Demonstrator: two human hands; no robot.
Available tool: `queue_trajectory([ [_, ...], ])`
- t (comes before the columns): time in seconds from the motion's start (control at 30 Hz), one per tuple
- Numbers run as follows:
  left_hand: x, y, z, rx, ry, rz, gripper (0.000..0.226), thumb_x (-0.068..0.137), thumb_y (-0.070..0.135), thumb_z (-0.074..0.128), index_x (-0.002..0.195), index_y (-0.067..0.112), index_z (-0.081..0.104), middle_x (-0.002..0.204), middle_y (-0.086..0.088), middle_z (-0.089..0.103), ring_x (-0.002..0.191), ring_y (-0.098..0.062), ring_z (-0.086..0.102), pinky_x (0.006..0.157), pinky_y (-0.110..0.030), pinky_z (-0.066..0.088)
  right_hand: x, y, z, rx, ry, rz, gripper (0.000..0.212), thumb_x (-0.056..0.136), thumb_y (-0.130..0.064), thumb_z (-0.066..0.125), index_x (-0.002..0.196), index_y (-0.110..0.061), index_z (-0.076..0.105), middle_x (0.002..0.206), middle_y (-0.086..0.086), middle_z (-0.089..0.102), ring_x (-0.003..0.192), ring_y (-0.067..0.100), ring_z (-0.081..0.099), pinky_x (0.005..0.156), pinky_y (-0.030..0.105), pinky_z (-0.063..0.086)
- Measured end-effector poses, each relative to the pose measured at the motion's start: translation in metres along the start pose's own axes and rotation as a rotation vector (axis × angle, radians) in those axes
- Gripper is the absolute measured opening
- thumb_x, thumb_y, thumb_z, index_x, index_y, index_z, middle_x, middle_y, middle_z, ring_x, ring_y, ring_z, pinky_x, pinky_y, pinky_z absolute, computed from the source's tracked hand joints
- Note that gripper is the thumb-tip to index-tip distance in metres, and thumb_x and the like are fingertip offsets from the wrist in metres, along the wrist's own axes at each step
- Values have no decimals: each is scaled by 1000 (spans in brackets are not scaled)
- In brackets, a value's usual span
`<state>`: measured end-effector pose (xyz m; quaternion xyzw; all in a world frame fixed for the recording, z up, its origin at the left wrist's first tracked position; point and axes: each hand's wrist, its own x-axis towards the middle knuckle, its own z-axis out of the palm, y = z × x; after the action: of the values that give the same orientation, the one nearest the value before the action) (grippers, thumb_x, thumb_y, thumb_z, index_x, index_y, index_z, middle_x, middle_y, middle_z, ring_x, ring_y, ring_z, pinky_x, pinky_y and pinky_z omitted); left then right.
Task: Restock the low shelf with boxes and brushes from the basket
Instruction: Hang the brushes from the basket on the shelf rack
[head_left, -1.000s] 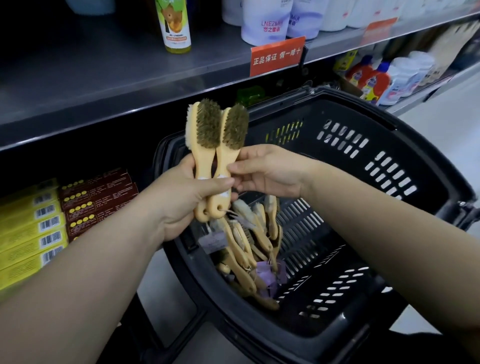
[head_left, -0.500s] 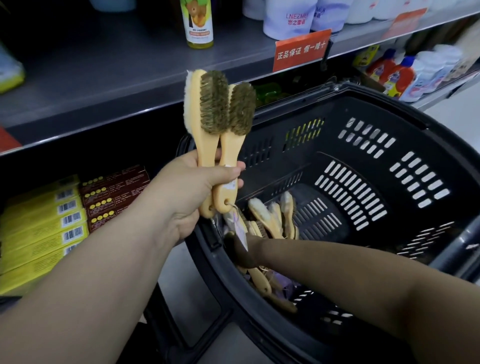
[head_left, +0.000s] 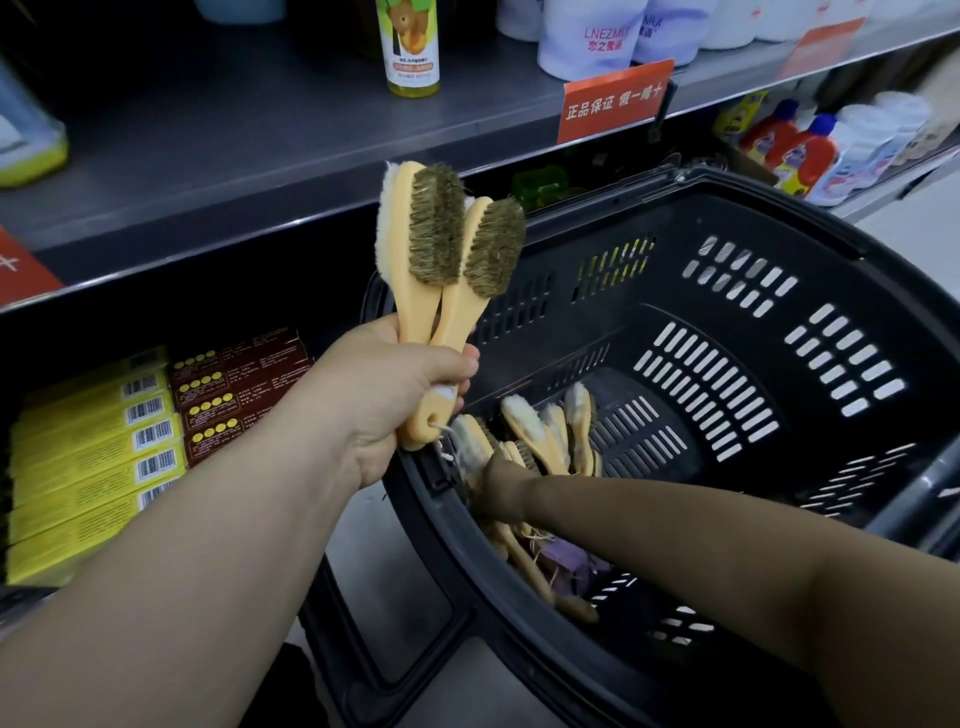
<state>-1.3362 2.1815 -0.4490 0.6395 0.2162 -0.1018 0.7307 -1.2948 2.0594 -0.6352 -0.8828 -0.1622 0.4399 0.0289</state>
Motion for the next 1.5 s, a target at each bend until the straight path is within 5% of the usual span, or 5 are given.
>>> queue_trajectory([
  [0.3, -1, 0, 0, -89, 77, 19, 12, 80, 6, 69, 83, 17, 65, 60, 6, 64, 48, -3, 54, 47, -16, 51, -6, 23, -21, 721, -110, 19, 37, 94, -19, 55, 126, -4, 50, 113, 7, 52, 83, 13, 57, 68, 25, 52],
  [0.6, -1, 1, 4, -97, 58, 2, 9, 86, 22, 66, 89, 13, 64, 48, 10, 60, 40, -1, 54, 47, -17, 52, -6, 11, -10, 123, -98, -66, 53, 89, -46, 56, 123, -6, 50, 116, 12, 61, 88, 22, 53, 73, 29, 44],
  [1.0, 3, -3, 8, -150, 16, -1, 13, 94, 26, 53, 98, 17, 62, 83, 0, 70, 71, -12, 66, 63, -29, 52, -122, 3, -120, 1738, 360, -390, 41, 86, -53, 54, 98, -14, 58, 74, 2, 57, 61, 14, 57, 57, 24, 52],
  [1.23, -4, -15, 21, -79, -52, 18, 18, 94, 29, 52, 102, 21, 65, 91, -4, 73, 82, -17, 67, 69, -30, 52, -124, -15, -119, 1706, 507, -409, 40, 87, -56, 51, 95, -19, 64, 99, 7, 71, 98, 23, 67, 94, 44, 51],
  [1.5, -11, -6, 17, -4, -122, 39, 29, 71, 11, 77, 97, 16, 65, 75, -6, 71, 59, -11, 67, 42, -19, 48, -108, -17, -123, 1456, 504, -515, 51, 88, -64, 39, 98, -20, 62, 87, -2, 69, 79, 12, 67, 77, 30, 55],
])
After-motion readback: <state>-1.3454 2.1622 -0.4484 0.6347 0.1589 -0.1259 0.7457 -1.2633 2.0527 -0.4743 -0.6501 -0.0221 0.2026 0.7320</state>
